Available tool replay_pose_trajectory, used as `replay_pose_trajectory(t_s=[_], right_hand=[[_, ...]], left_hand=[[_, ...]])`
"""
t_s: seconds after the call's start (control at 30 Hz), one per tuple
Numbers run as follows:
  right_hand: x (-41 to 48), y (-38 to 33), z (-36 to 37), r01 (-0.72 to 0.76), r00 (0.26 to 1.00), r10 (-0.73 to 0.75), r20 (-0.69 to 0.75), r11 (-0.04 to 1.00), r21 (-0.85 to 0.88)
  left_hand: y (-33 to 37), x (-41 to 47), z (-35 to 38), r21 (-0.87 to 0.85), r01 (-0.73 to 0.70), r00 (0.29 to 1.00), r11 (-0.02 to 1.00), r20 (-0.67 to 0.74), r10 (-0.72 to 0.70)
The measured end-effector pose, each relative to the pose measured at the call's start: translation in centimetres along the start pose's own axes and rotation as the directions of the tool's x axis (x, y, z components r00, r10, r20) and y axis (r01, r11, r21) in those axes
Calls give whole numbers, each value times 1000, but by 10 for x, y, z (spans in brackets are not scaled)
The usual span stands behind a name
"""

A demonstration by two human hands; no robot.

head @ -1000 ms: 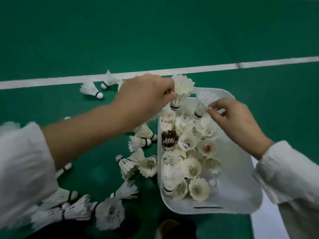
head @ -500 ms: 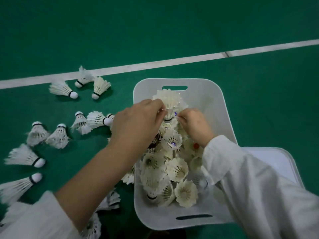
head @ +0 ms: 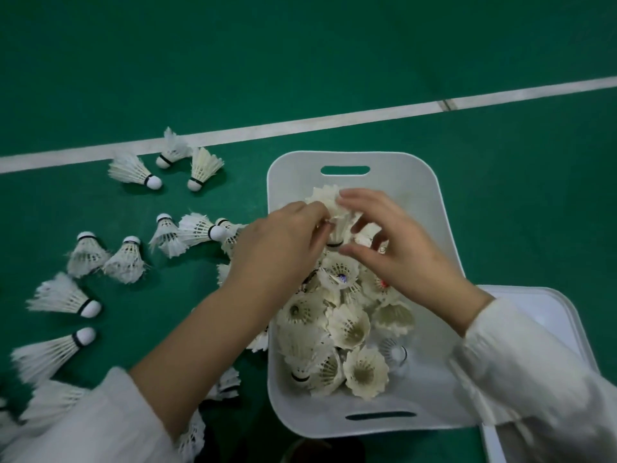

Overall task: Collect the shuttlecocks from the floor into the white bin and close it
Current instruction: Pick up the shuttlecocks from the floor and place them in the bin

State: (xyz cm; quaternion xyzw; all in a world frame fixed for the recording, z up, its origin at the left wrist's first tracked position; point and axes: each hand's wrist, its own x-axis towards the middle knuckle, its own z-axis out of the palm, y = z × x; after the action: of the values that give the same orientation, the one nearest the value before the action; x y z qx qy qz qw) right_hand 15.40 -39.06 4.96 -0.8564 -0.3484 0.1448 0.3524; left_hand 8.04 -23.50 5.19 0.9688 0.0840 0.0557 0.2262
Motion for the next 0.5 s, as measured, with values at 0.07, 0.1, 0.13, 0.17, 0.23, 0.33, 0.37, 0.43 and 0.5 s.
replay_pose_trajectory(t_s=[0.07,0.1,0.13,0.17,0.23,0.33,0.37,0.43,0.5], right_hand=[[1,3,4,-15,1000,15,-6,998,-58],[3,5,4,-25,999,22,-36,996,-89],[5,7,3,-41,997,33,-73,993,-112],[6,10,1,-62,992,49,-114,991,-117],[10,13,-3,-117,977,99,-191,989,-85],[18,17,-1,-170,962,150,-230,983,-66],[21,16,3,-160,963,140,-231,985,-70],[31,11,15,-126,969,107,-224,989,-75],[45,6,31,-106,978,83,-194,988,-110]], left_hand=[[1,-5,-1,-30,-24,1000,999,6,24],[3,-7,-2,-54,-29,1000,998,9,30],[5,-9,-5,-86,-23,1000,996,12,24],[6,-11,-9,-128,-2,1000,992,18,5],[4,-16,-17,-249,58,998,967,18,-55],[-8,-25,-25,-331,105,994,938,2,-111],[-13,-29,-26,-321,103,994,941,-4,-111],[-20,-35,-27,-281,84,995,956,-29,-95],[-26,-41,-27,-241,54,995,969,-64,-71]])
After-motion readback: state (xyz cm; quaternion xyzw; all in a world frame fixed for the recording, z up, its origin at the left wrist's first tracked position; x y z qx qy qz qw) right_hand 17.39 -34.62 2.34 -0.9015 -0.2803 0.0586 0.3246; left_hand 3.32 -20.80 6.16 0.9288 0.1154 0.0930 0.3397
